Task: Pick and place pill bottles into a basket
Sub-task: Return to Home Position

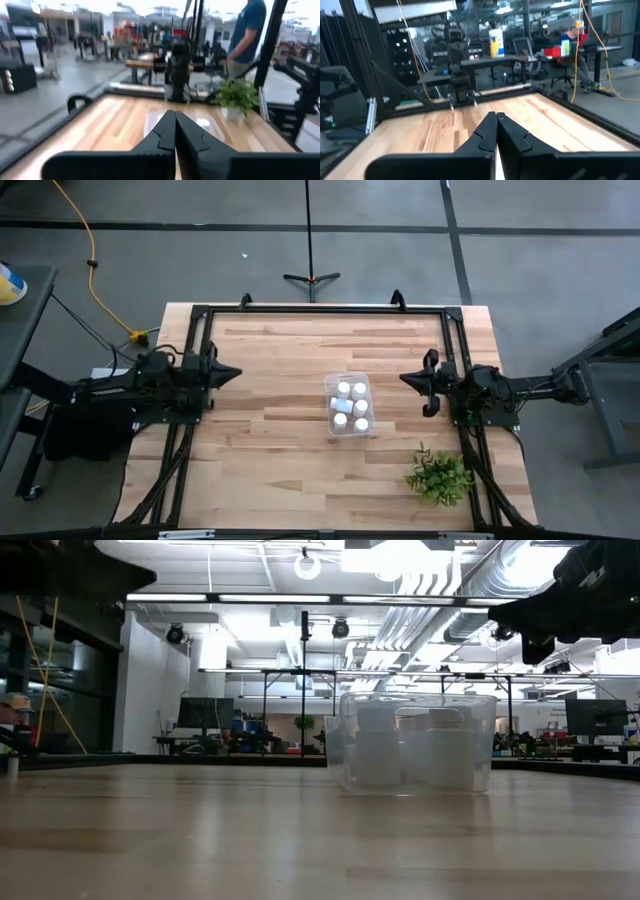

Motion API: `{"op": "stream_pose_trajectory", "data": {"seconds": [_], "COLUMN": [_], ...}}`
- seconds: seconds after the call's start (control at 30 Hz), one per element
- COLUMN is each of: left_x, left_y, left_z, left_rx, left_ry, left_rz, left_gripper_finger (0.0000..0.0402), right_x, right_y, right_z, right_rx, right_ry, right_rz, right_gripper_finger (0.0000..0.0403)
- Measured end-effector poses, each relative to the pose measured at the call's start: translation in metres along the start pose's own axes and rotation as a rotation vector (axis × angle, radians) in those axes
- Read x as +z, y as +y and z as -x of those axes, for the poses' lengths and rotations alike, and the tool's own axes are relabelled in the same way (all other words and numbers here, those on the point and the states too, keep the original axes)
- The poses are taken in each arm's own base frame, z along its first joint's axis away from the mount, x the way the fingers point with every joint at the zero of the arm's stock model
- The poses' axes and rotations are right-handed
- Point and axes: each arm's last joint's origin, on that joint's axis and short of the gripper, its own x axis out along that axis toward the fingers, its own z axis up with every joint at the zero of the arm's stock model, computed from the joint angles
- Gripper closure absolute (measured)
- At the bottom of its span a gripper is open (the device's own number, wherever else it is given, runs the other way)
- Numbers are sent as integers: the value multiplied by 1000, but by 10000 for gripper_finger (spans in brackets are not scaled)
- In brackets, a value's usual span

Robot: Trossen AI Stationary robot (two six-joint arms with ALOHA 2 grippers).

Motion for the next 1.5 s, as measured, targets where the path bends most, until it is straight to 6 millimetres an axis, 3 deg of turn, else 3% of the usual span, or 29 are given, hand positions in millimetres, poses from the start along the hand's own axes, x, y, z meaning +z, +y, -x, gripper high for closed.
{"op": "stream_pose_trajectory", "data": {"seconds": [0.1, 0.37, 0.6, 0.8, 1.5], "left_x": [-3, -16, -59, -55, -60], "left_y": [-1, 0, 0, 0, 1], "left_z": [0, -3, -15, -15, -15], "left_rx": [-30, -15, -73, -60, -39], "left_ry": [31, 76, 65, 27, 66], "left_rz": [4, 76, 168, 116, 114], "left_gripper_finger": [381, 363, 381, 372, 379], "right_x": [0, 8, -1, -3, -8], "right_y": [0, 1, 3, 2, 1], "right_z": [0, 1, 0, 0, 1], "right_rx": [-2, 11, 114, 70, 52], "right_ry": [4, -86, 21, 37, 93], "right_rz": [0, -3, -31, 67, 24], "right_gripper_finger": [403, 403, 403, 403, 402]}}
